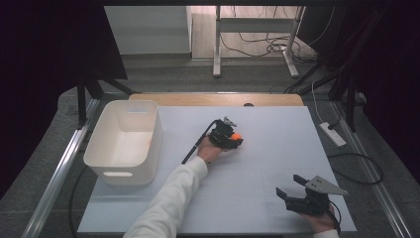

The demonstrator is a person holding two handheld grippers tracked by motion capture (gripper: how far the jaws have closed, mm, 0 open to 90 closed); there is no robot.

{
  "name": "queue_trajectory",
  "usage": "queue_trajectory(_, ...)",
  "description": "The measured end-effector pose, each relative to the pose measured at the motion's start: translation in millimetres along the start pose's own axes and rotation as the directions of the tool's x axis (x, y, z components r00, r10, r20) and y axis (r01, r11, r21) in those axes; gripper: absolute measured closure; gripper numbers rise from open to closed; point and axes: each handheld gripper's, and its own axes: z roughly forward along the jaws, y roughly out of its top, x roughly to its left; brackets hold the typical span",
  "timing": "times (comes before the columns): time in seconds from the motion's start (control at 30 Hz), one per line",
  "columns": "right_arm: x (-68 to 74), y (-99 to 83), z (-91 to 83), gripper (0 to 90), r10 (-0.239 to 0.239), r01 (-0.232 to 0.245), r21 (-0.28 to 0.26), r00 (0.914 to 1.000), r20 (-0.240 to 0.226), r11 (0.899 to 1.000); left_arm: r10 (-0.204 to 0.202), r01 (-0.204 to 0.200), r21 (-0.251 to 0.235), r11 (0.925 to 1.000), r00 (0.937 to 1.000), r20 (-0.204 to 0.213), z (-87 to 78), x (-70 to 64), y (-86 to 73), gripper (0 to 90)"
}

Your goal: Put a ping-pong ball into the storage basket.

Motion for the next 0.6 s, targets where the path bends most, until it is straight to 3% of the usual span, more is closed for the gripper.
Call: queue_trajectory(0.6,-0.3,0.1,0.8,15.7,-0.003,0.003,0.0,1.0,0.001,1.0,0.011,-0.01,-0.042,0.9991,0.9998,0.019,-20.6,-8.9,4.4,50.7)
